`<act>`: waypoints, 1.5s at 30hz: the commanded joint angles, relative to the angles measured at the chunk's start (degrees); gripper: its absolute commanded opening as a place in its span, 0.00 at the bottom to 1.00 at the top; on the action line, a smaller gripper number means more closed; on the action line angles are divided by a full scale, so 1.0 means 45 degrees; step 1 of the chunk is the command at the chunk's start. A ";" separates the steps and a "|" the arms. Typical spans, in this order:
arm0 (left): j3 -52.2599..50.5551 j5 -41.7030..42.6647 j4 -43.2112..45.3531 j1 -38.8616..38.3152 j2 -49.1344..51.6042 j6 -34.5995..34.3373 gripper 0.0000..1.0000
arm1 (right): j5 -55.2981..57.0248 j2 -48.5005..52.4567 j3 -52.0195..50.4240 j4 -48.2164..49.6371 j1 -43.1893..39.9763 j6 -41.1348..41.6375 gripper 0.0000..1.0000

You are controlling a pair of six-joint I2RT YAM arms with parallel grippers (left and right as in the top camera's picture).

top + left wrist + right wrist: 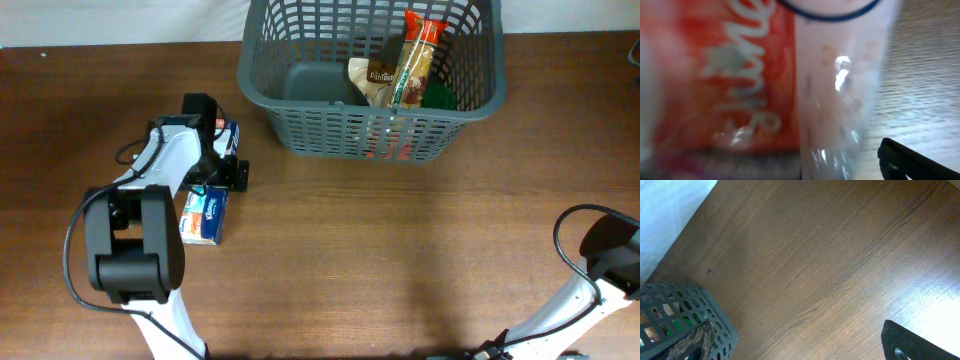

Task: Pack container
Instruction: 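Grasp the tissue pack with the left gripper and lift it, then carry the tissue pack over the basket and lower it in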

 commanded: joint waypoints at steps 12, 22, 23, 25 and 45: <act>-0.0049 0.0223 0.0214 0.0034 0.0675 -0.0563 0.02 | 0.0214 0.0044 -0.0015 -0.0073 0.0058 -0.0131 0.99; 0.1219 -0.1020 -0.0461 0.0049 -0.0287 -0.3240 0.02 | 0.0214 0.0044 -0.0015 -0.0073 0.0058 -0.0131 0.99; 0.1496 -0.1224 -0.0515 0.0078 -0.0631 -0.3468 0.02 | 0.0214 0.0044 -0.0015 -0.0073 0.0058 -0.0131 0.99; 0.2288 -0.1258 -0.0534 0.0194 -0.1593 -0.3536 0.02 | 0.0214 0.0044 -0.0015 -0.0073 0.0058 -0.0131 0.99; 0.7689 -0.1632 0.1481 -0.2142 -0.6314 -0.3531 0.02 | 0.0214 0.0044 -0.0015 -0.0073 0.0058 -0.0131 0.99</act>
